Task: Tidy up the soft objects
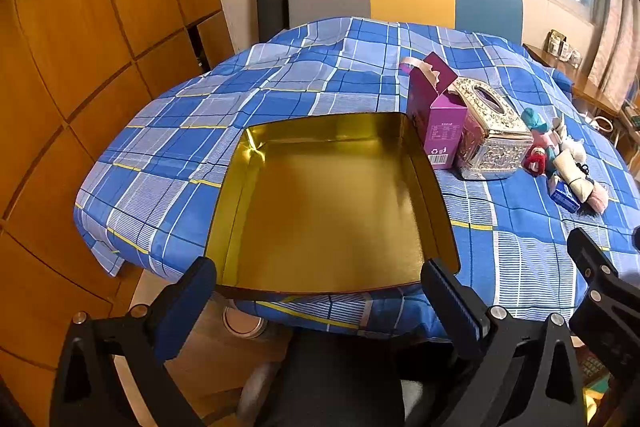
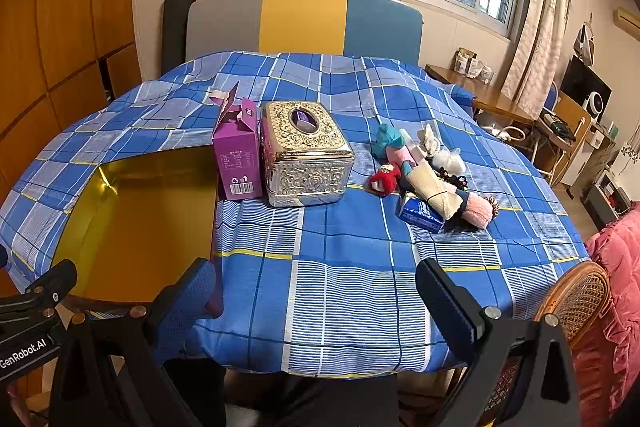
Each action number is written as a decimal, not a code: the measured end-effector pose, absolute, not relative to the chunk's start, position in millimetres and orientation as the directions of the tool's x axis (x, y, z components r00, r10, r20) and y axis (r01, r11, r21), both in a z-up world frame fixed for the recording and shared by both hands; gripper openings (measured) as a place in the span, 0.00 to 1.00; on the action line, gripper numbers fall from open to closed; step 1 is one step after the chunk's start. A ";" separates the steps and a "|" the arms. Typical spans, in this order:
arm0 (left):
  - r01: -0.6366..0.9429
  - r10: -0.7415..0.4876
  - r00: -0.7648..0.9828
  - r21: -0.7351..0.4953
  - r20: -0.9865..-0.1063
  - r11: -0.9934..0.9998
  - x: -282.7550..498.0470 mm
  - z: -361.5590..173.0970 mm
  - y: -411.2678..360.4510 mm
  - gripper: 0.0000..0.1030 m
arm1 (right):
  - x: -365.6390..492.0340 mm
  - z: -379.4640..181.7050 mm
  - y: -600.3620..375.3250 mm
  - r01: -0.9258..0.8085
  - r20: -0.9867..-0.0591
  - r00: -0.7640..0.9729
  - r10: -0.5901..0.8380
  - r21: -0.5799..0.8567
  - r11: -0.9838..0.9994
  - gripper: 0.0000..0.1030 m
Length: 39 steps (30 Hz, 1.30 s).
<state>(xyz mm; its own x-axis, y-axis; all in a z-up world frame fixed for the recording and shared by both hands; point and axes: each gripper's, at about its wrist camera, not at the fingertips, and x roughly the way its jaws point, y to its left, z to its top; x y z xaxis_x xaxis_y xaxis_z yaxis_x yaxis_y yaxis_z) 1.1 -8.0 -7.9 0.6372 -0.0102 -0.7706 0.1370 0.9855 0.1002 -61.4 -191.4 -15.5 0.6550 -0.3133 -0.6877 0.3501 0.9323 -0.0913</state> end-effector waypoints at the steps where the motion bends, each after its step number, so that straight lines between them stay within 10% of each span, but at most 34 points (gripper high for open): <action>1: 0.137 -0.012 0.636 0.098 -0.771 0.986 1.3 -8.1 -7.8 1.00 | -61.3 -15.5 -191.4 0.348 -0.688 0.656 -0.312 -0.090 0.933 0.99; 39: 0.312 -0.172 0.532 0.003 -0.829 0.950 14.8 -43.7 -37.0 1.00 | -48.9 -49.1 -228.0 0.355 -0.769 0.591 -0.245 -0.024 0.935 0.99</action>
